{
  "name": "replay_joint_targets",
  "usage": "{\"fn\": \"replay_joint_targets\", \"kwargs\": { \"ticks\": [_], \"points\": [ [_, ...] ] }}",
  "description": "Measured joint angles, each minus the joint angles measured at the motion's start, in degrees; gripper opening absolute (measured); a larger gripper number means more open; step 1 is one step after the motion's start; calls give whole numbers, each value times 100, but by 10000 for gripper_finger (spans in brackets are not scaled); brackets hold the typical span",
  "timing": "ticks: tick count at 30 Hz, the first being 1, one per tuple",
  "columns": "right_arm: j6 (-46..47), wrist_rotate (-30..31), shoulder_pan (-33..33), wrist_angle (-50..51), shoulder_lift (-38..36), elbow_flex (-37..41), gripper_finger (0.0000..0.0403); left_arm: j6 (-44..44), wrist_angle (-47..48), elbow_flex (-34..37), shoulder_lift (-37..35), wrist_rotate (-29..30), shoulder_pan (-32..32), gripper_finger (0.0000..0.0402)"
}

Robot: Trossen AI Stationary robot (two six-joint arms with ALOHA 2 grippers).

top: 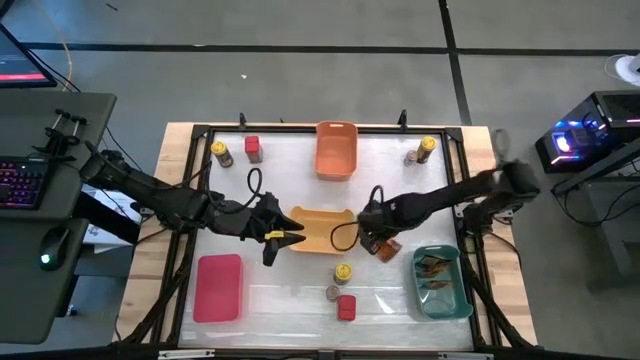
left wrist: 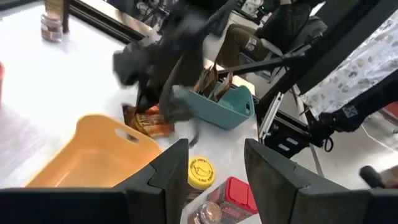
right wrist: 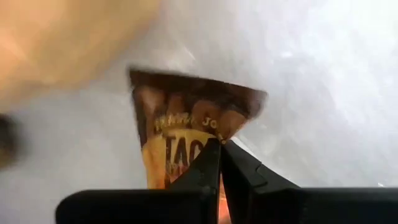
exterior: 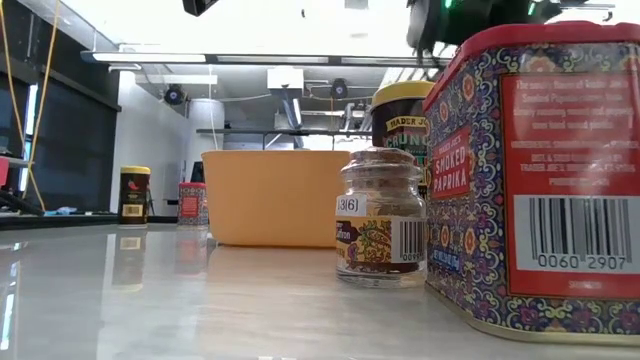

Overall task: Sort spices by type
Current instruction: Put the orange seasoning bag into the blue bin

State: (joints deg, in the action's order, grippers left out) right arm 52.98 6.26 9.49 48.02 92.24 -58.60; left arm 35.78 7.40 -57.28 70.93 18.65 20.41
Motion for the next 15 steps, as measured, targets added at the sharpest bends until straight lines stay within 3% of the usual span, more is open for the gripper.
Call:
{"fn": "replay_joint_targets", "kwargs": {
  "ticks": [7, 15],
  "points": [
    [1005, 880, 639, 156, -1695, -5, 1, -110, -10, -4, -154, 2, -281, 145],
    [2716, 2526, 2669, 62, -2777, -12, 1, -255, -153, -4, -155, -2, -639, 145]
  ]
}}
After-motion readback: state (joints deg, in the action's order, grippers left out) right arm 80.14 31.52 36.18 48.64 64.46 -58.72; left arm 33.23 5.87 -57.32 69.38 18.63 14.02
